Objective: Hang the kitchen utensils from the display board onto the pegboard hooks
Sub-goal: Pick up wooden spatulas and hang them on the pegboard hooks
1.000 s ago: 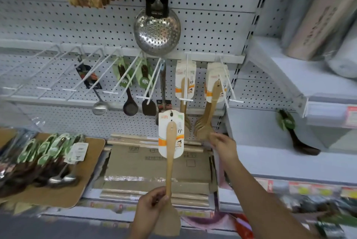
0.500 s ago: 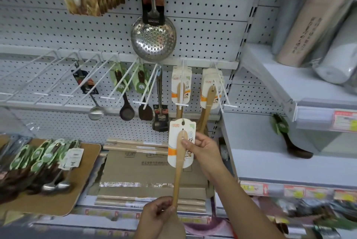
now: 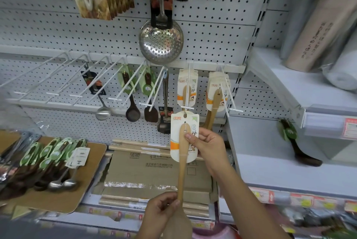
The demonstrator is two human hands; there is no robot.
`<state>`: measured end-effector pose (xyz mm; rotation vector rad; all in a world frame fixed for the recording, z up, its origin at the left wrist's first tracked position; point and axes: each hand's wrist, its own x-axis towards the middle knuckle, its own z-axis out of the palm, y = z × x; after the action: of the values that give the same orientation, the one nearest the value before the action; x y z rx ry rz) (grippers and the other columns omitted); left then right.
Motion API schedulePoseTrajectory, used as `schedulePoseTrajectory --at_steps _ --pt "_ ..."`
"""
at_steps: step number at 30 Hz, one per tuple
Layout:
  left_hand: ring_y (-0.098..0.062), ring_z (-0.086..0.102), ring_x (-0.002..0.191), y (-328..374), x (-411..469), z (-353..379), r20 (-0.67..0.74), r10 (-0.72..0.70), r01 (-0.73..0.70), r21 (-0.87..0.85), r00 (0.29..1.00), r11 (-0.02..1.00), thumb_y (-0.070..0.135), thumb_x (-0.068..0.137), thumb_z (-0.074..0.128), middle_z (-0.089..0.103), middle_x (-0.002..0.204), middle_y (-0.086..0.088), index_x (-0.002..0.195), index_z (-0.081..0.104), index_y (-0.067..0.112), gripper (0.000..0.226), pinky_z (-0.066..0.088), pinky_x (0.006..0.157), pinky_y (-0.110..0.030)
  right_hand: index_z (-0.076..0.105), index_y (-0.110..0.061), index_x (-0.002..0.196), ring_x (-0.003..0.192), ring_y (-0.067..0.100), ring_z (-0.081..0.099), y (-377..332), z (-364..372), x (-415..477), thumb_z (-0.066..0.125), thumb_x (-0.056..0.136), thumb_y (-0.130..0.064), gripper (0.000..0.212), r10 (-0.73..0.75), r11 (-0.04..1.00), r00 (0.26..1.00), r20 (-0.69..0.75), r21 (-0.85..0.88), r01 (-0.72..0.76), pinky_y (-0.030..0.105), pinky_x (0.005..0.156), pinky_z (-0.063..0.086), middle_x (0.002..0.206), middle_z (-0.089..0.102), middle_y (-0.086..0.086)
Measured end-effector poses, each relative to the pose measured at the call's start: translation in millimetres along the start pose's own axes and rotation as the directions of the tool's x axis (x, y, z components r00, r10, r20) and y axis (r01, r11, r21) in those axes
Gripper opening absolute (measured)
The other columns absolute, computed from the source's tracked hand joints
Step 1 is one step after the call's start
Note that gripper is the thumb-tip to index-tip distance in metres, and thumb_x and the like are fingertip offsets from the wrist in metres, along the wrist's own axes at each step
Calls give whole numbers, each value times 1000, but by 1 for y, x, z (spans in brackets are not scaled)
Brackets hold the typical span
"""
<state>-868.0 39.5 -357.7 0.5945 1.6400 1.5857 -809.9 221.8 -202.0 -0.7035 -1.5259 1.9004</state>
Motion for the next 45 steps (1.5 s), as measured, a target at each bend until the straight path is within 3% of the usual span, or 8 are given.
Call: schedulePoseTrajectory --at_steps 5,11,15,19,26,30,33,45 --pt "-16 66 79 0 9 -1 2 4 -4 23 1000 1000 23 70 78 75 87 -17 88 79 19 19 51 73 -30 75 -14 98 90 25 75 -2 0 7 74 84 -9 15 18 1000 999 -44 6 -18 37 73 62 95 78 9" --pt "-16 67 77 2 14 -2 -16 4 -5 -7 1000 1000 26 69 80 75 85 -17 87 80 17 20 53 73 -29 75 -13 100 94 25 75 -1 4 12 75 84 -9 16 17 1000 996 -85 -21 -19 44 87 59 96 78 8" --pt "-15 67 75 2 18 -2 -28 3 -3 -1 1000 1000 0 82 74 75 82 -16 85 80 12 14 52 69 -26 75 -14 98 92 22 75 -2 7 13 75 84 -8 15 0 1000 995 -97 -26 -2 39 85 60 94 78 5" --pt "-14 66 74 4 21 -1 -15 2 -2 -16 1000 1000 0 83 73 75 81 -15 86 80 14 16 52 69 -25 74 -13 98 88 17 75 -1 8 17 73 86 -7 14 -28 1000 993 -119 -17 26 28 78 61 93 78 5" --pt "-20 70 79 16 51 3 -8 25 -24 66 1000 997 0 85 71 76 84 -10 93 76 17 19 56 76 -40 73 -10 101 94 18 74 4 8 48 76 85 -15 17 -25 999 976 -216 -33 19 36 88 57 95 79 2" --pt "-29 70 86 38 94 10 41 63 -68 141 997 988 0 86 69 75 84 -8 94 68 20 22 56 82 -53 71 -13 96 73 0 72 -6 10 84 73 88 -11 9 -16 1000 959 -281 -26 9 17 64 55 82 76 -9" --pt "-26 70 84 50 125 14 52 33 -41 162 998 986 2 86 70 75 82 -5 90 68 21 19 55 84 -57 72 -18 86 72 5 71 -10 11 114 74 89 -18 3 -58 993 949 -310 -116 23 24 67 56 82 76 -4" --pt "-23 70 82 91 194 20 90 -24 0 253 996 967 5 92 64 70 82 -6 86 65 15 12 59 84 -45 73 -9 91 74 8 66 -11 6 161 67 94 -20 13 -48 982 942 -332 -189 -17 13 67 52 85 73 1"
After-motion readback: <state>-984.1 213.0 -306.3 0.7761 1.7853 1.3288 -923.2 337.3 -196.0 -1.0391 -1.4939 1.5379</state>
